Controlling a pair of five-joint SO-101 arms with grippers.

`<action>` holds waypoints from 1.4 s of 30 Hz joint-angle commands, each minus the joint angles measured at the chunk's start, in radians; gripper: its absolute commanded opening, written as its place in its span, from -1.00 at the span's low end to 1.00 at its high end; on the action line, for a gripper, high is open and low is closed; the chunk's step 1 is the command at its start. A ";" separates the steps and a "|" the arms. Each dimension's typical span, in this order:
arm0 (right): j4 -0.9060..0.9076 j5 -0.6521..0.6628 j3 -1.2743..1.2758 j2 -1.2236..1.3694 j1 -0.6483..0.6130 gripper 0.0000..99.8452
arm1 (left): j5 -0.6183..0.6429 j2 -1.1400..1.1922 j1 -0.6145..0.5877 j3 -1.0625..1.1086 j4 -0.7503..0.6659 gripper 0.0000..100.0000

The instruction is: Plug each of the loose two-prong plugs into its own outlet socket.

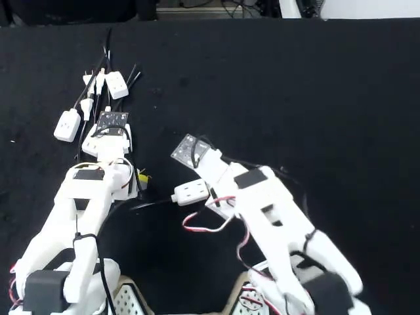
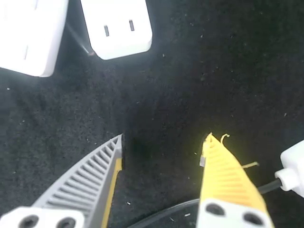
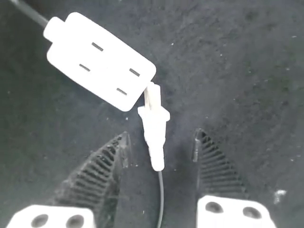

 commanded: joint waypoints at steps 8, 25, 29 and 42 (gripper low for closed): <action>-0.049 0.002 -0.088 0.096 0.012 -0.95 | 0.008 -0.021 -0.012 -0.004 -0.012 -0.47; 0.400 0.244 -0.516 -0.278 0.382 -0.98 | 0.008 -0.021 -0.012 -0.004 -0.012 -0.47; 0.405 0.327 -0.665 -0.278 0.465 -0.98 | 0.008 -0.021 -0.012 -0.004 -0.012 -0.47; 0.549 0.638 -0.323 -0.286 0.364 -0.98 | 0.008 -0.021 -0.010 -0.004 -0.012 -0.47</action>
